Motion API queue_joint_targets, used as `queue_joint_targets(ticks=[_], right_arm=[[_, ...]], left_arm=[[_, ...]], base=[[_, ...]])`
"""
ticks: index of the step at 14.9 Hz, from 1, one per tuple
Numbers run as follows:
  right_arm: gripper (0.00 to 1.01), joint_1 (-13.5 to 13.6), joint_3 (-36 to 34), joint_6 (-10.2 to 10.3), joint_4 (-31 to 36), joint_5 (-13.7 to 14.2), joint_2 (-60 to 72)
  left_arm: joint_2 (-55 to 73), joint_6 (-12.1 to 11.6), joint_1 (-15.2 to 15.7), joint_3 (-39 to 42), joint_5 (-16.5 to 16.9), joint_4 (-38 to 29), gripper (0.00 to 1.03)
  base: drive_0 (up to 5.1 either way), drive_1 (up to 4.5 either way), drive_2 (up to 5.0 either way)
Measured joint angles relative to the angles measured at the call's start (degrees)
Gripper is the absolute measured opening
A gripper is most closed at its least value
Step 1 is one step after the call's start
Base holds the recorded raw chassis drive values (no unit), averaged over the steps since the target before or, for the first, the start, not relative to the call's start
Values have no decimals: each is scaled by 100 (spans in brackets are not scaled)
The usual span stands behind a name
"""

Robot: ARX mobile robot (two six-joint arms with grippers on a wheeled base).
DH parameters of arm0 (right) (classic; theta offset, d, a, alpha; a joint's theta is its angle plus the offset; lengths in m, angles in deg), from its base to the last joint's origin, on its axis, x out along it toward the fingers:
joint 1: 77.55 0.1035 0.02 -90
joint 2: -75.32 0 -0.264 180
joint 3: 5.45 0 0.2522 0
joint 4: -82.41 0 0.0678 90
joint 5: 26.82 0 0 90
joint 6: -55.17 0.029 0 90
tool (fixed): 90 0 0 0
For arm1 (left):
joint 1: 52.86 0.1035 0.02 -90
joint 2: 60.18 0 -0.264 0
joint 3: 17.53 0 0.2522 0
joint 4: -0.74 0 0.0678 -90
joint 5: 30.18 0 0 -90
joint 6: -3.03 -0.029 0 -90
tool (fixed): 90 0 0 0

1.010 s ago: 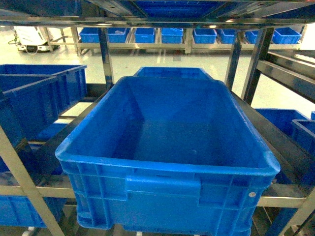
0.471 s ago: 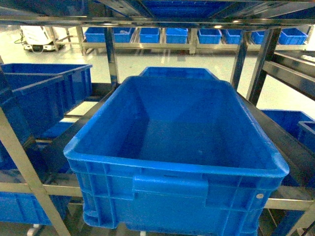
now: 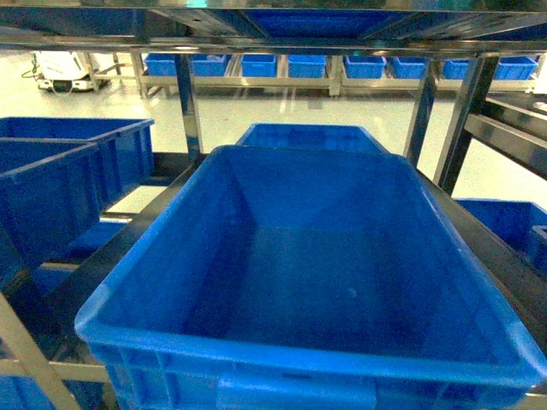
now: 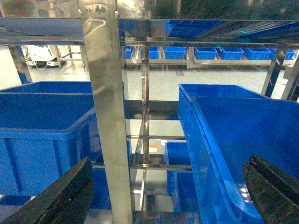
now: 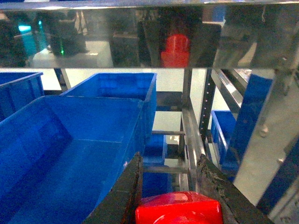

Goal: Pick red block from blue box to shelf

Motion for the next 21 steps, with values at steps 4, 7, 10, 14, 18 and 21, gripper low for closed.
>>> queue_joint_targets(ticks=[4, 7, 10, 14, 18, 21], right_arm=[[28, -4, -2, 0, 35, 0, -11], [28, -4, -2, 0, 11, 0, 0], [28, -4, -2, 0, 11, 0, 0], [28, -4, -2, 0, 11, 0, 0], [28, -4, -2, 0, 11, -2, 0], [28, -4, -2, 0, 11, 0, 0]], left_arm=[[0, 0, 0, 2, 4, 13, 98], [0, 0, 0, 2, 2, 2, 98], [0, 0, 0, 2, 0, 4, 98], [0, 0, 0, 2, 0, 4, 98], [0, 0, 0, 0, 0, 4, 98], [0, 0, 0, 0, 0, 4, 98]], base=[[0, 0, 0], [0, 0, 0], [0, 0, 0], [0, 0, 0], [0, 0, 0], [0, 0, 0]])
